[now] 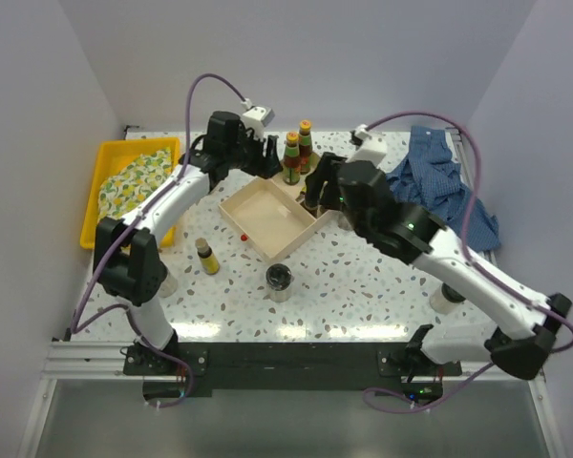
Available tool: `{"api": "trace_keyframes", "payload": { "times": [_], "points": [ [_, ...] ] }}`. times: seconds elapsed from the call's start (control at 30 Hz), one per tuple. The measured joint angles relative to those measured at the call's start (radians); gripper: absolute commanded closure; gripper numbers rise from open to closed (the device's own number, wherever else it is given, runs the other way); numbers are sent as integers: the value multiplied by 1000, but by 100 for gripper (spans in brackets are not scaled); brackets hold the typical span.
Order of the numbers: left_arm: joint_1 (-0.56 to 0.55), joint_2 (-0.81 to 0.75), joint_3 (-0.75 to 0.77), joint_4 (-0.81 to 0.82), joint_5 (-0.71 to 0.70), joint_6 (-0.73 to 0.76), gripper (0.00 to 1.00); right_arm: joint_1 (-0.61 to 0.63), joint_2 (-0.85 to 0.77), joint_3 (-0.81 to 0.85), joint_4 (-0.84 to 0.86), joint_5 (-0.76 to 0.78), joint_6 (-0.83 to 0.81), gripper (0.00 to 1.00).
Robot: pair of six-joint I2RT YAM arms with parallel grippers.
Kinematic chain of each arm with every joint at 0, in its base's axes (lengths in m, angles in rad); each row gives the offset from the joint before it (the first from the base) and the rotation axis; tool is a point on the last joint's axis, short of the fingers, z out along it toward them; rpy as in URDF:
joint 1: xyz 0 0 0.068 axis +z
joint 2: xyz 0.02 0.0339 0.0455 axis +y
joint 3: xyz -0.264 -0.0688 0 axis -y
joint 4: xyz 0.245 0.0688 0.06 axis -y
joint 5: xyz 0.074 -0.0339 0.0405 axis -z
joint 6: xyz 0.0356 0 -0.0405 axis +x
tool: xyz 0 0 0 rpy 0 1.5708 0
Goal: Organize the condiment bottles
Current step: Move the storage box to the center of the board.
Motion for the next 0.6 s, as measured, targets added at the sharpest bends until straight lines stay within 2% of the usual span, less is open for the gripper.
{"api": "trace_keyframes", "payload": {
  "times": [0.13, 0.23, 0.37, 0.6],
  "points": [
    [-73, 92, 65, 9, -14, 37, 46, 0, -204, -100, 44, 0, -97, 38],
    [-123, 150, 99, 21, -14, 72, 48, 0, -298, -141, 61, 0, -142, 39],
    [-155, 248, 175, 11, -15, 98, 51, -1, -345, -161, 70, -2, -175, 39],
    [-149, 398, 302, 7, -43, 105, 53, -1, -373, -164, 81, -5, -217, 39]
  ]
}}
